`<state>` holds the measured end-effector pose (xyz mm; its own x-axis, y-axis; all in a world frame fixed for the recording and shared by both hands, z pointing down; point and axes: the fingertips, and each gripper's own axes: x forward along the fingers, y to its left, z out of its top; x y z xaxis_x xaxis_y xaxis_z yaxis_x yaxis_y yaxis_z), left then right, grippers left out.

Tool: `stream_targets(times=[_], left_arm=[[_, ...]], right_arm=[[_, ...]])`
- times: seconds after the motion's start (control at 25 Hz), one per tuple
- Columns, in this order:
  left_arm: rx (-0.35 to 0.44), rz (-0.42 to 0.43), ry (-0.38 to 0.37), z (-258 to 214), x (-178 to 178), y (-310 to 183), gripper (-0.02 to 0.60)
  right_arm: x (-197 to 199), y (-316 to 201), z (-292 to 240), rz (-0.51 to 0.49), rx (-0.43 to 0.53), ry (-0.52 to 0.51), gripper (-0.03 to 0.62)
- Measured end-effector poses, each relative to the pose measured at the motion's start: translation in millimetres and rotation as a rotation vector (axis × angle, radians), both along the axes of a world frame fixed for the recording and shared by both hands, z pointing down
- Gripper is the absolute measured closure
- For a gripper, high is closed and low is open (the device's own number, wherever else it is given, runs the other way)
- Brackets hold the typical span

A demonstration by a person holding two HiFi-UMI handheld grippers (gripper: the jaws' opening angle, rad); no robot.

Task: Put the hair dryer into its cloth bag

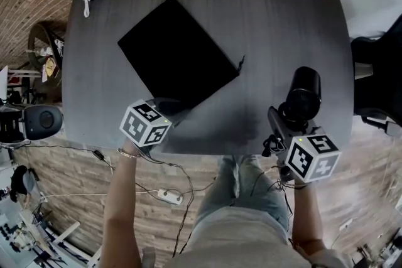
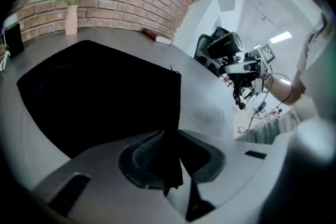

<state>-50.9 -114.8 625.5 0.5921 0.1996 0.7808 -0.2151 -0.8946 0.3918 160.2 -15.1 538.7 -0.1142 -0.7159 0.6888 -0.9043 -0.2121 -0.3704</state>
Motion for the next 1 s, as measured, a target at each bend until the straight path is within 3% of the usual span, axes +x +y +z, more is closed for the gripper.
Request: stream_targets(times=[0.4, 0.56, 0.8, 1.0], left_arm=[[-0.059, 0.021, -0.004, -0.5, 0.8, 0.0, 0.52], [-0.058, 0.034, -0.014, -3.0, 1.6, -1.2, 0.557], [0.017, 0.088, -0.04, -7.0, 3.6, 1.4, 0.561], [0.098, 0.042, -0.04, -8.1, 2.8, -4.8, 0.563]], right_arm=[[-0.8, -3.5, 0.8, -0.011, -0.008, 0.0, 0.419], [-2.0, -6.1, 0.7, -0.021, -0.008, -0.002, 0.419], [-1.6, -10.3, -1.1, -0.032, -0.008, -0.003, 0.419], [-3.5, -13.7, -4.0, -0.058, -0.013, 0.008, 0.419]])
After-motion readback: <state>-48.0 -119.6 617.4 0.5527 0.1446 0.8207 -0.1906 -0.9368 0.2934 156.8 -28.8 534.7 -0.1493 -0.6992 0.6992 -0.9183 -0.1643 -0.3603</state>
